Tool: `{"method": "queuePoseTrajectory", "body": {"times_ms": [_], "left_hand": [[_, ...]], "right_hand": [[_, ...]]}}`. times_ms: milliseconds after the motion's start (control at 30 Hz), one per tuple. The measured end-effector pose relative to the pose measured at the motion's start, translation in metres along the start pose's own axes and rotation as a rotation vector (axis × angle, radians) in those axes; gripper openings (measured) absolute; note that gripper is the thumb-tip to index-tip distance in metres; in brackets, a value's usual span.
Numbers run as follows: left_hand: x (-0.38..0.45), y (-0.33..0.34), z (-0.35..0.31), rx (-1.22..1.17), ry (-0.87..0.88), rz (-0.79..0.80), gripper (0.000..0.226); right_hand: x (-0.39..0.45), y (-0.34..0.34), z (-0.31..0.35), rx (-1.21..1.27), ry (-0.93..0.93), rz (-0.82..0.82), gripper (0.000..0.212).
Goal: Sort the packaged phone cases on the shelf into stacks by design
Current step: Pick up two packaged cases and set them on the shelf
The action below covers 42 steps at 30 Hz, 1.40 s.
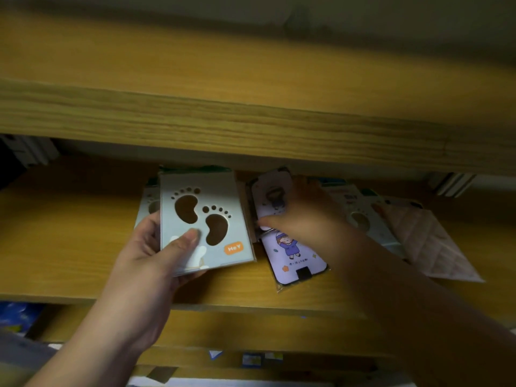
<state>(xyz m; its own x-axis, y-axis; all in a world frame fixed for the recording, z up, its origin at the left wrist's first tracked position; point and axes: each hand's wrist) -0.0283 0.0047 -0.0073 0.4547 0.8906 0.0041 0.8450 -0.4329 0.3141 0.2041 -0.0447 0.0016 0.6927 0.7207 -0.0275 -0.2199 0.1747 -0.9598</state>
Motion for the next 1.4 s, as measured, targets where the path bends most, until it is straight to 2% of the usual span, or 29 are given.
{"method": "queuePoseTrajectory", "body": {"times_ms": [133,200,267,333,367,467,533,667,833,933,1133,1300,1400], "left_hand": [[-0.001,-0.001,0.002,-0.024,-0.001,-0.056,0.038],[-0.001,-0.001,0.004,-0.033,-0.010,-0.068,0.038],[-0.002,0.001,0.006,-0.045,-0.021,-0.075,0.039],[-0.001,0.004,0.008,-0.045,-0.023,-0.079,0.038],[-0.001,0.005,0.010,-0.045,-0.022,-0.079,0.039],[-0.009,0.010,0.011,-0.052,-0.029,-0.068,0.040],[-0.019,0.018,0.009,-0.061,-0.035,-0.047,0.035],[-0.044,0.039,0.007,-0.015,-0.045,0.004,0.036],[-0.086,0.082,0.011,0.048,-0.049,0.062,0.037],[-0.121,0.116,0.015,0.046,-0.042,0.108,0.037],[-0.213,0.190,0.031,0.033,-0.064,0.140,0.031],[-0.286,0.257,0.057,0.032,-0.038,0.166,0.030],[-0.316,0.295,0.068,0.034,-0.063,0.183,0.031]], "right_hand": [[0.002,-0.009,0.002,0.193,0.065,0.007,0.081],[0.004,-0.009,-0.002,0.503,0.180,0.103,0.062],[0.000,-0.008,-0.007,0.879,0.300,0.304,0.033],[-0.005,-0.009,-0.014,1.171,0.353,0.402,0.008],[-0.008,-0.011,-0.018,1.298,0.372,0.405,0.003],[-0.030,-0.021,-0.031,1.633,0.430,0.366,0.006],[-0.048,-0.032,-0.046,1.756,0.507,0.340,0.009],[-0.086,-0.053,-0.083,1.881,0.507,0.305,0.032],[-0.137,-0.069,-0.136,1.882,0.546,0.175,0.020],[-0.174,-0.079,-0.176,1.865,0.524,0.138,0.027],[-0.262,-0.118,-0.271,1.858,0.473,0.177,0.036],[-0.312,-0.146,-0.348,1.784,0.565,0.122,0.030],[-0.336,-0.162,-0.397,1.777,0.595,0.110,0.034]]}}
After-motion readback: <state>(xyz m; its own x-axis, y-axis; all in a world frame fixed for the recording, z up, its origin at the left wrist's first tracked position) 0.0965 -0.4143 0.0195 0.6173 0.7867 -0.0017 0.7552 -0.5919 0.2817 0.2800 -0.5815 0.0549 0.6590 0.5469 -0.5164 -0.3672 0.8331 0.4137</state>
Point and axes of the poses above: each hand's wrist, its own x-axis towards the middle knuckle, its own y-axis out of the palm, z = x × y, and after that the axes turned 9 degrees about y, right-handed
